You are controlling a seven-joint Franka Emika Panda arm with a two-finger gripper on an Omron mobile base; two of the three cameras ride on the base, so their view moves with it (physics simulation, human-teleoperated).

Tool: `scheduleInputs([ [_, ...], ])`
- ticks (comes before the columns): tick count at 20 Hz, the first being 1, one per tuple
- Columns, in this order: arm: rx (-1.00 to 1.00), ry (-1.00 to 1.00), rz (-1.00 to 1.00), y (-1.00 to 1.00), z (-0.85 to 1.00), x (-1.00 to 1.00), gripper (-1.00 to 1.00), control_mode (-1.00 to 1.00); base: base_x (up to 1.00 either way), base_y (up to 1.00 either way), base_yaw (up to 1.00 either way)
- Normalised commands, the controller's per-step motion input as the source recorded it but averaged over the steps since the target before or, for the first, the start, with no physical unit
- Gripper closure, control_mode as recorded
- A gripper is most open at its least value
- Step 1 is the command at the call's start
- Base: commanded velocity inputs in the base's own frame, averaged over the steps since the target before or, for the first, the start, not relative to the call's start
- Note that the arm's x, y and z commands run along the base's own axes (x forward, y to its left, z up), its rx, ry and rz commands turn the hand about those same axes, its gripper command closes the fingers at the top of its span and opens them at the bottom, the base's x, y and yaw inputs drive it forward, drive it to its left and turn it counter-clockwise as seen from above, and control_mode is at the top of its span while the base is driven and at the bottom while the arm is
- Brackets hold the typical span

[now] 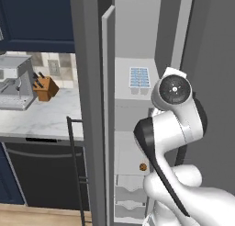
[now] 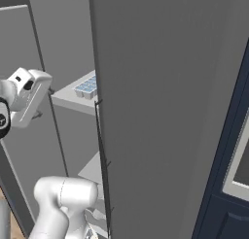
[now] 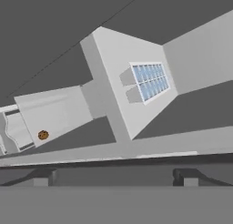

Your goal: Open the freezer door, pick up the ice cube tray from the freezer, and place it on the dining counter.

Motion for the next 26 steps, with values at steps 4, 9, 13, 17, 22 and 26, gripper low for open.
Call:
scheduleInputs([
  [4,0.0,0.03,0.0,-0.14,0.01,0.5,-1.0,-1.0,0.0,0.0,0.0],
  [9,0.0,0.02,0.0,-0.03,0.0,0.47,-1.0,-1.0,0.0,0.0,0.0],
  [13,0.0,0.0,0.0,0.0,0.0,0.43,-1.0,-1.0,0.0,0.0,0.0],
  [17,0.0,0.0,0.0,0.0,0.0,0.42,-1.0,-1.0,0.0,0.0,0.0],
  [22,0.0,0.01,0.0,0.0,0.0,0.39,-1.0,-1.0,0.0,0.0,0.0],
  [26,0.0,0.01,0.0,-0.01,0.0,0.36,-1.0,-1.0,0.0,0.0,0.0],
])
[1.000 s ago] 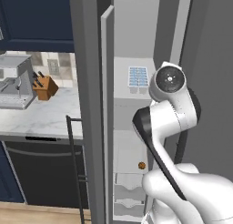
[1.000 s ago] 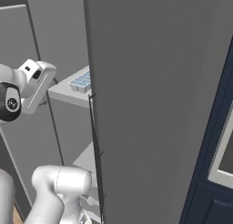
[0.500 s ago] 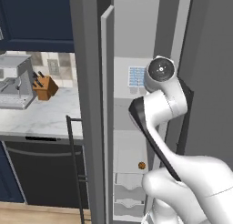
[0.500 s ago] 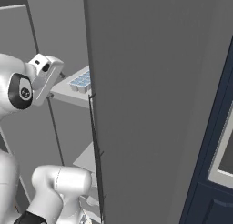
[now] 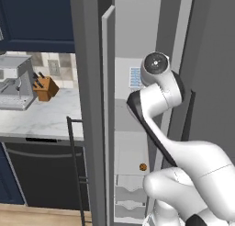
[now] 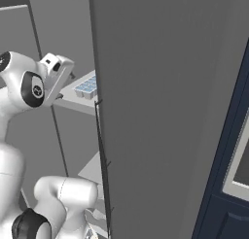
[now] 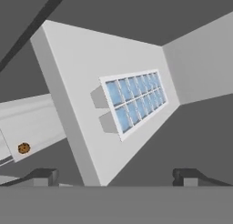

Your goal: Open the freezer door, pick up the ice cube tray from the freezer, and place it on the dining counter.

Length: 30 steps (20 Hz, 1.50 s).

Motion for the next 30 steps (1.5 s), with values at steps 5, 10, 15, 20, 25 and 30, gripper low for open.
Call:
scheduleInputs([
  [5,0.0,0.01,0.0,-0.04,-0.06,0.34,-1.0,-1.0,0.0,0.0,0.0],
  [10,0.0,0.01,0.0,-0.02,-0.17,0.28,-1.0,-1.0,0.0,0.0,0.0],
  [15,0.0,0.01,0.0,0.0,-0.26,0.18,-1.0,-1.0,0.0,0.0,0.0],
  [20,0.0,0.0,0.0,-0.03,-0.22,0.19,-1.0,-1.0,0.0,0.0,0.0],
  [25,0.0,0.0,0.0,-0.03,-0.11,0.28,-1.0,-1.0,0.0,0.0,0.0],
  [30,0.0,0.0,0.0,-0.05,-0.1,0.24,-1.0,-1.0,0.0,0.0,0.0],
])
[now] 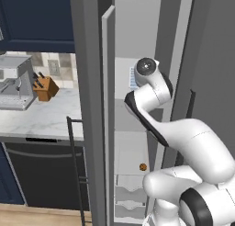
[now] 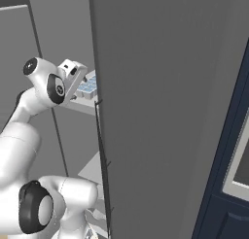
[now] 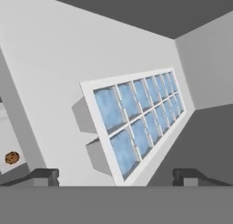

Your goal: Open the freezer door, pick up the ice cube tray from the freezer, and place it on the dining counter.

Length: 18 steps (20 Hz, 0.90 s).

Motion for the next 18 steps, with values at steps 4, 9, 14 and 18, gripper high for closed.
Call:
scheduleInputs([
  [4,0.0,0.0,0.0,-0.02,-0.11,0.22,-1.0,-1.0,0.0,0.0,0.0],
  [9,0.0,0.0,0.0,-0.04,-0.05,0.22,-1.0,-1.0,0.0,0.0,0.0],
  [14,0.0,0.0,0.0,-0.04,-0.02,0.23,-1.0,-1.0,0.0,0.0,0.0],
  [18,0.0,0.0,0.0,-0.03,-0.05,0.22,-1.0,-1.0,0.0,0.0,0.0],
])
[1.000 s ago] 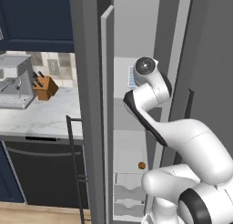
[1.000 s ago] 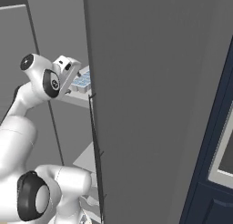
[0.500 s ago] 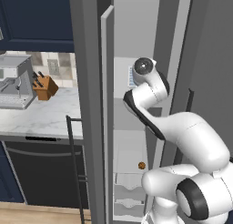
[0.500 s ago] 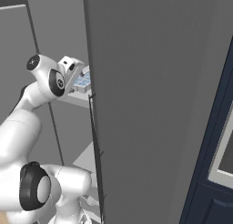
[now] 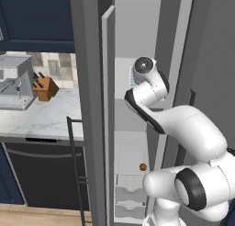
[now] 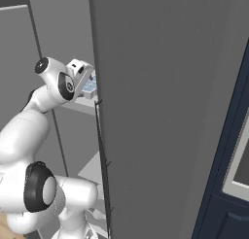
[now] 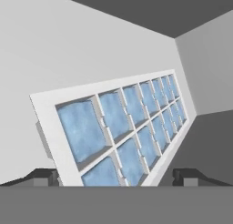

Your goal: Open the freezer door, pick up the ice cube tray from the freezer, and place it on the dining counter.

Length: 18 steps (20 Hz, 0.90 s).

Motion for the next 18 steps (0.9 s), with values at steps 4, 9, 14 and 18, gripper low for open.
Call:
scheduleInputs([
  [4,0.0,0.0,0.0,0.0,-0.17,0.15,-1.0,-1.0,0.0,0.0,0.0],
  [9,0.0,0.0,0.0,0.0,-0.15,0.08,-1.0,-1.0,0.0,0.0,0.0],
  [14,0.0,0.0,0.0,0.0,-0.04,0.01,-1.0,-1.0,0.0,0.0,0.0],
  [18,0.0,0.0,0.0,0.0,0.0,0.0,-1.0,-1.0,0.0,0.0,0.0],
])
